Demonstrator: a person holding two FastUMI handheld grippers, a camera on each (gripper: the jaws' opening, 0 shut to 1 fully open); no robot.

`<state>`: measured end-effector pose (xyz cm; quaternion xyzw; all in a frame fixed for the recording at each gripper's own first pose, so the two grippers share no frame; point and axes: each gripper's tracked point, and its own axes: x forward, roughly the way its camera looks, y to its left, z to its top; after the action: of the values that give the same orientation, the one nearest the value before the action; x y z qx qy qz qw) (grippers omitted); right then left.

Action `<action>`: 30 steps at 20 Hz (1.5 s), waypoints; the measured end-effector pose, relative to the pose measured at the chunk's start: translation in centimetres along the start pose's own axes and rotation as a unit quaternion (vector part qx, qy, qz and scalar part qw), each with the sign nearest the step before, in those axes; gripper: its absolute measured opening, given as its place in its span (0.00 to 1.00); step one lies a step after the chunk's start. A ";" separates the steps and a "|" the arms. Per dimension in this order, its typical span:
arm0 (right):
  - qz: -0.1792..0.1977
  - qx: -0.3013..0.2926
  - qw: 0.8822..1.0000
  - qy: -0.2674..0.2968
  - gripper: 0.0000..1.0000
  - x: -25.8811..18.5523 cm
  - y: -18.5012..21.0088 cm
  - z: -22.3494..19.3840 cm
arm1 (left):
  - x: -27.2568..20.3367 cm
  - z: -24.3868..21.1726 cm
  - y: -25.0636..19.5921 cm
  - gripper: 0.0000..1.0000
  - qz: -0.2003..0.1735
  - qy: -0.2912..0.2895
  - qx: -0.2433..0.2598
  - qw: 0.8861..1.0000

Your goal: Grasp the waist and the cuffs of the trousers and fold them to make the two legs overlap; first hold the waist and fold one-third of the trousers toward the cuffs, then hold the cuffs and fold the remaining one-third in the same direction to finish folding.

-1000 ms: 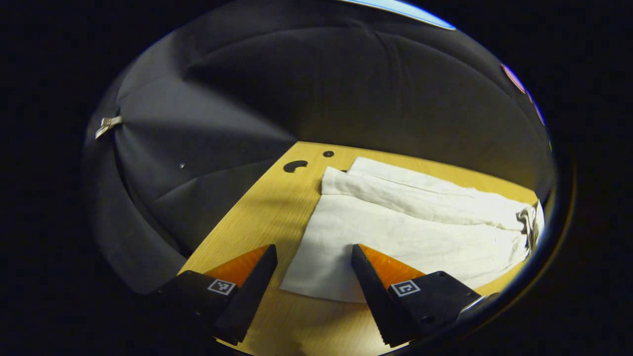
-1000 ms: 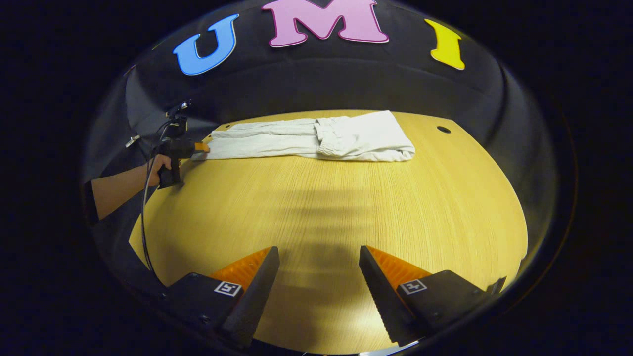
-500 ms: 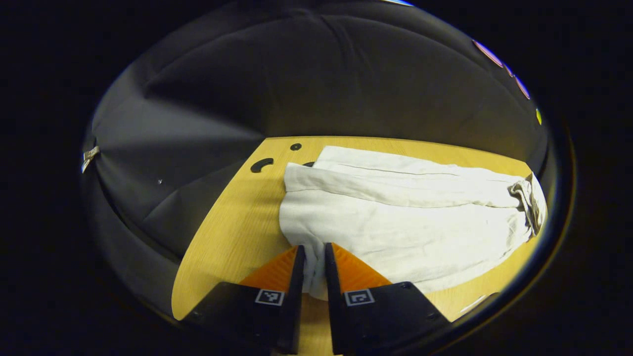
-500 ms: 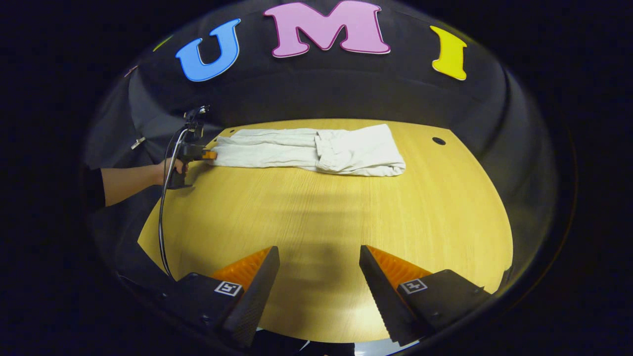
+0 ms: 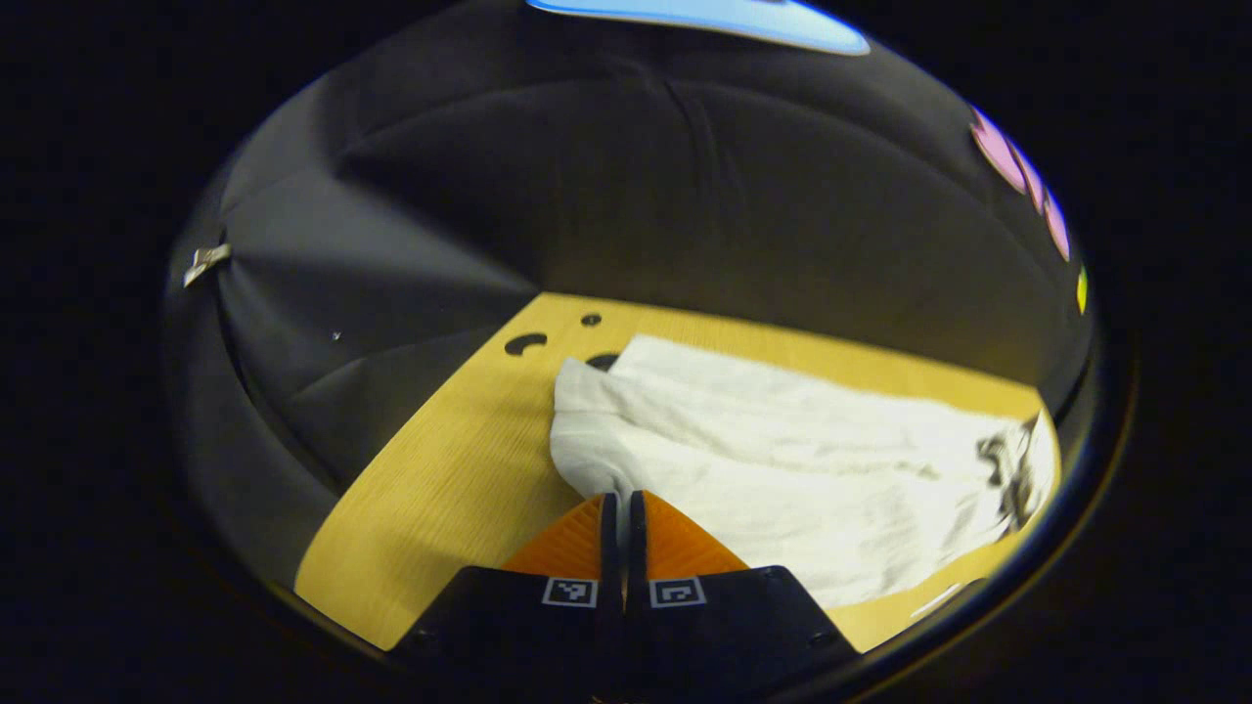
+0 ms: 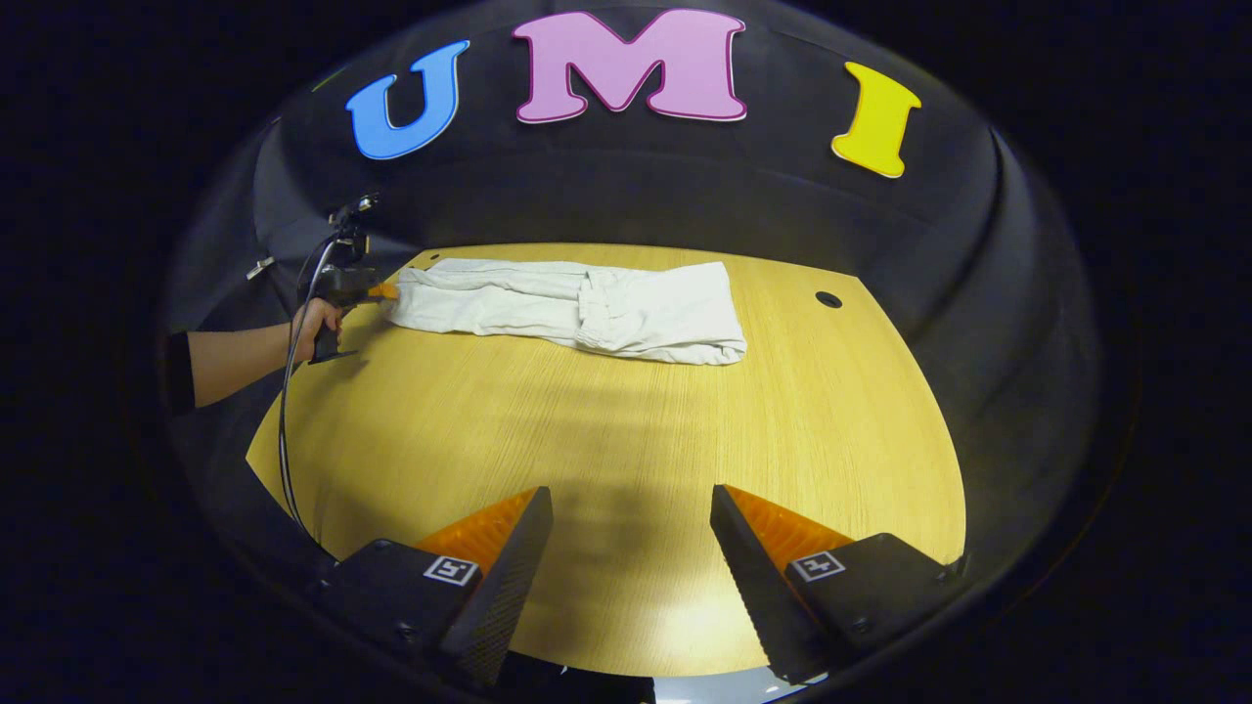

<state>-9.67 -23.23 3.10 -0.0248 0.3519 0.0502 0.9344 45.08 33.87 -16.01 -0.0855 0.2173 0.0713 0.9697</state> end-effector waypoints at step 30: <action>-0.069 0.120 0.987 -0.077 0.99 -2.8 -16.6 -1.2 | -16.3 10.2 -40.8 0.05 -0.225 -0.082 0.022 0.971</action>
<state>-10.72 -40.04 4.24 0.0671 0.2794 -0.0551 0.9562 41.86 -5.60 5.66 -0.1052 0.1137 -0.1471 0.9769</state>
